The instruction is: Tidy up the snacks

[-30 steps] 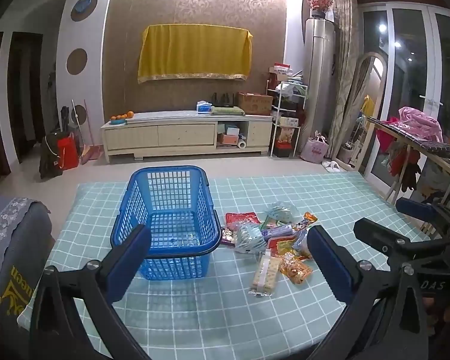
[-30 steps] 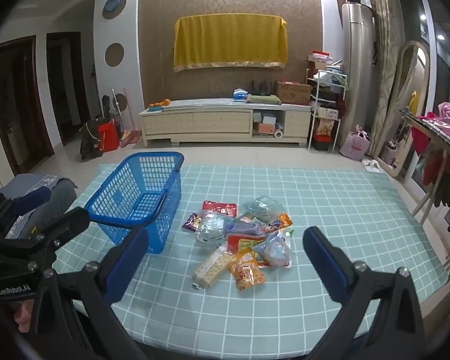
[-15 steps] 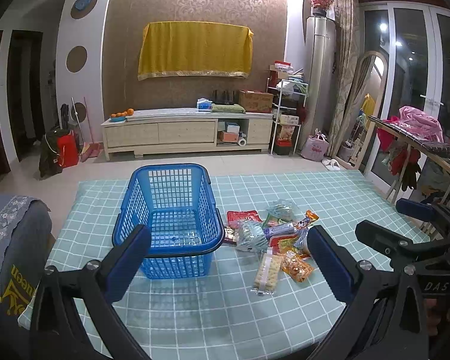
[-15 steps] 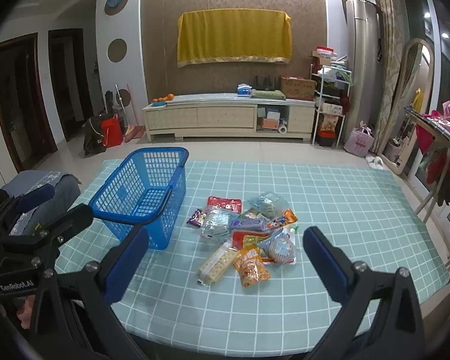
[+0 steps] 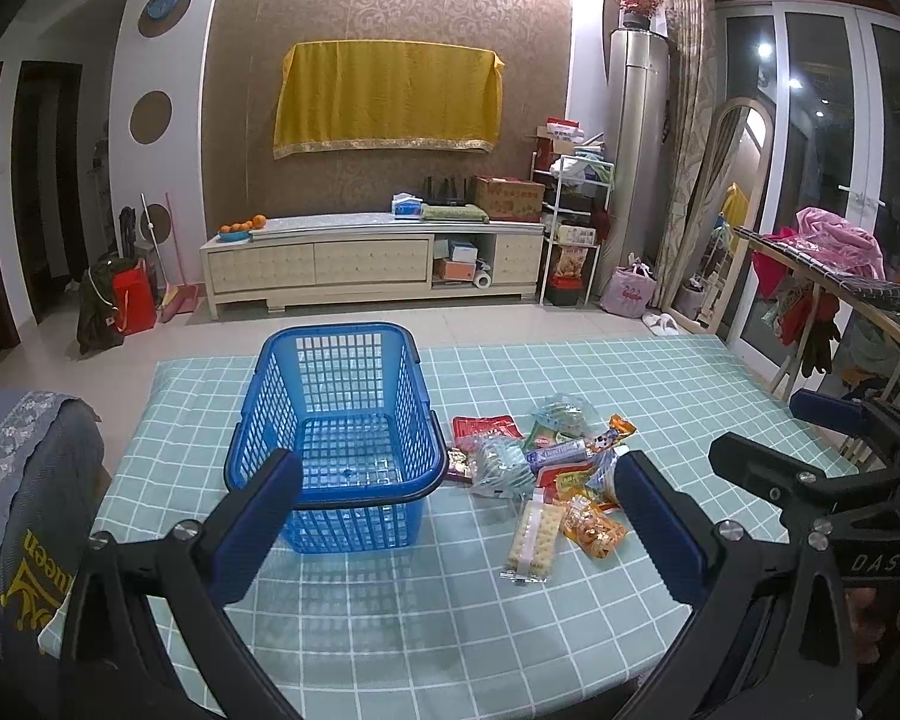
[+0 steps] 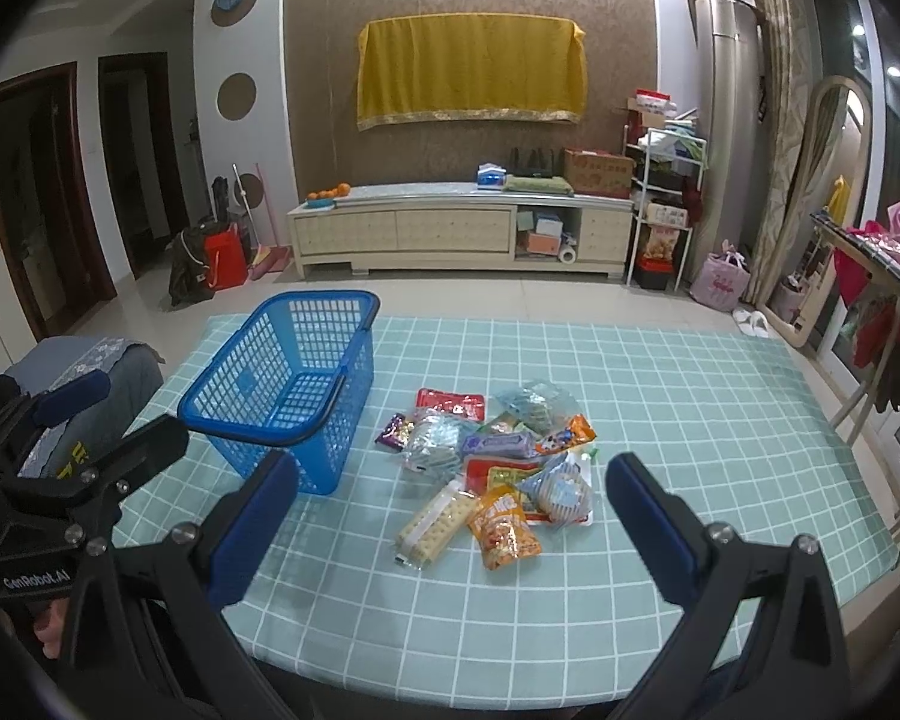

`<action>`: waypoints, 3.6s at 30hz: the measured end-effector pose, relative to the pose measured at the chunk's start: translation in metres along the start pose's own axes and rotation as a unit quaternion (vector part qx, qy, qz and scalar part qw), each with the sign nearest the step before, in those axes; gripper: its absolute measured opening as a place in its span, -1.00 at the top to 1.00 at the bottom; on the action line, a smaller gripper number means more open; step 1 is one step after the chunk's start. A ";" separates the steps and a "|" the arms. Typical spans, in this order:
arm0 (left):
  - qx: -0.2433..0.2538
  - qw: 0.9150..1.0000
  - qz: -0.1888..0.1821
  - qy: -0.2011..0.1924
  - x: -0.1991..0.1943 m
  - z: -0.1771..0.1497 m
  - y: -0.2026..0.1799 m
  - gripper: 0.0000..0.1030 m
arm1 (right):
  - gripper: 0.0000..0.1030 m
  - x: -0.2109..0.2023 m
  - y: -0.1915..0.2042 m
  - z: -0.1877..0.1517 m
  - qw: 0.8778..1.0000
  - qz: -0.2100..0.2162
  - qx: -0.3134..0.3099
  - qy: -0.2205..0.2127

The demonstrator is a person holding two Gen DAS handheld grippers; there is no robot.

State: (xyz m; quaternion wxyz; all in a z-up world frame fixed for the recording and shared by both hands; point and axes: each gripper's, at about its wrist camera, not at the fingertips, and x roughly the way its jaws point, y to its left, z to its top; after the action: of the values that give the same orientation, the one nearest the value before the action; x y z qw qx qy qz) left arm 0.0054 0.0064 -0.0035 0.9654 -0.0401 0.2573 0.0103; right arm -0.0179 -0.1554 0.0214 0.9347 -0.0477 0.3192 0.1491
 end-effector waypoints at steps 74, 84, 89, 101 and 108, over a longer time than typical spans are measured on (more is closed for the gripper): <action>0.126 0.961 -0.088 0.229 0.181 -0.040 -0.093 -0.90 | -1.00 0.116 -0.113 -0.058 0.987 -0.036 0.046 0.149; 0.130 0.937 -0.096 0.311 0.244 -0.072 -0.090 -0.47 | -0.99 0.157 -0.121 -0.072 0.983 -0.024 0.032 0.180; 0.124 0.929 -0.102 0.332 0.261 -0.083 -0.084 -0.17 | -0.99 0.172 -0.116 -0.076 0.983 -0.022 0.007 0.182; 0.091 0.931 -0.101 0.338 0.260 -0.089 -0.072 0.21 | -0.95 0.186 -0.113 -0.067 0.983 -0.005 -0.053 0.174; 0.065 0.945 -0.087 0.308 0.236 -0.080 -0.065 0.21 | -0.73 0.210 -0.115 -0.060 0.978 0.009 -0.081 0.193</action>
State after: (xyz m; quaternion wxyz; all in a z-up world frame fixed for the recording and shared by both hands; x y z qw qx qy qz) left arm 0.1735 -0.0656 -0.1854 0.8367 -0.0007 0.5377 -0.1034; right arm 0.1405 -0.2232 -0.1550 0.8470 -0.1485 0.4811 0.1704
